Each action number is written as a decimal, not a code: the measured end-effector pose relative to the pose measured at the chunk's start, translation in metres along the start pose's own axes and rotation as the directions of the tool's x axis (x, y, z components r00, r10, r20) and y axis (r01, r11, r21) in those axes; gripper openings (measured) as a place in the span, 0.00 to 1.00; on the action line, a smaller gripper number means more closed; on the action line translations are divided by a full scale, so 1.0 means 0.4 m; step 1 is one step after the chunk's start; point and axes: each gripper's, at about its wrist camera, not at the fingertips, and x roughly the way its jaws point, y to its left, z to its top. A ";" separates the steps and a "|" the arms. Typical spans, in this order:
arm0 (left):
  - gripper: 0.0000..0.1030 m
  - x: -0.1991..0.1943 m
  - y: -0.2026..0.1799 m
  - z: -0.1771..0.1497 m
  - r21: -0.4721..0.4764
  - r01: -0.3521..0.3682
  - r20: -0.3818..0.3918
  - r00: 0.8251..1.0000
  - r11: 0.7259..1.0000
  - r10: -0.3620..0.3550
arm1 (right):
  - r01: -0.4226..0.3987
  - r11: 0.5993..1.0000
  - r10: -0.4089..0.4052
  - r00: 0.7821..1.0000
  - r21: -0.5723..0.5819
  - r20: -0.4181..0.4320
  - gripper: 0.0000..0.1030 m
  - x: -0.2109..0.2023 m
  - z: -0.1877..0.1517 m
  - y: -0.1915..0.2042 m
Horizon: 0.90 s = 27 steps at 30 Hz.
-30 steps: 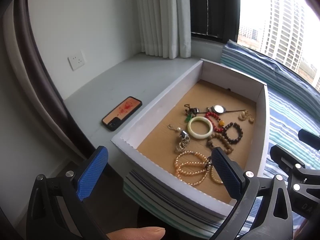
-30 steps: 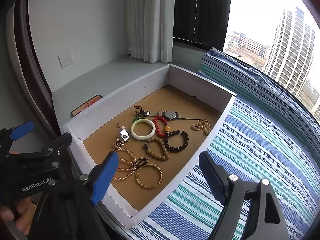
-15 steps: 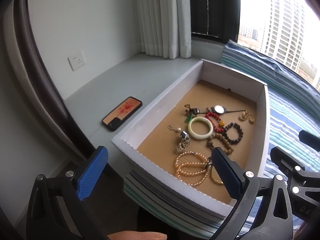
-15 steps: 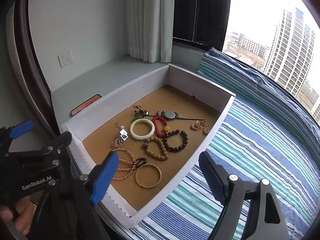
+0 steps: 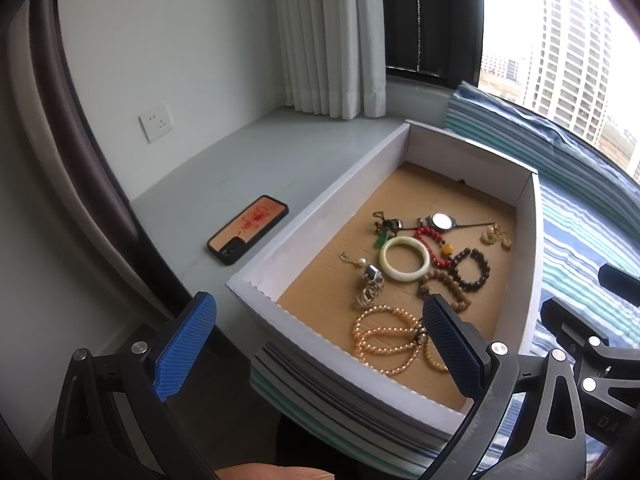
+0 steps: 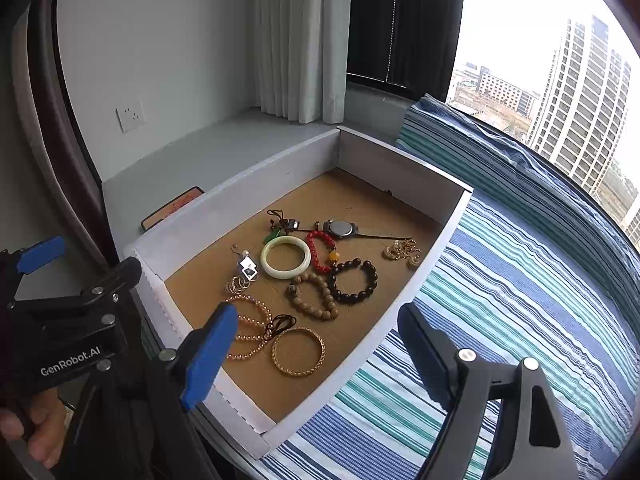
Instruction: Organize jewelry
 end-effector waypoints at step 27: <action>0.99 0.005 0.010 -0.001 -0.012 0.012 0.016 1.000 1.000 -0.012 | -0.005 1.000 0.005 1.000 0.007 -0.011 0.82 0.006 -0.002 -0.002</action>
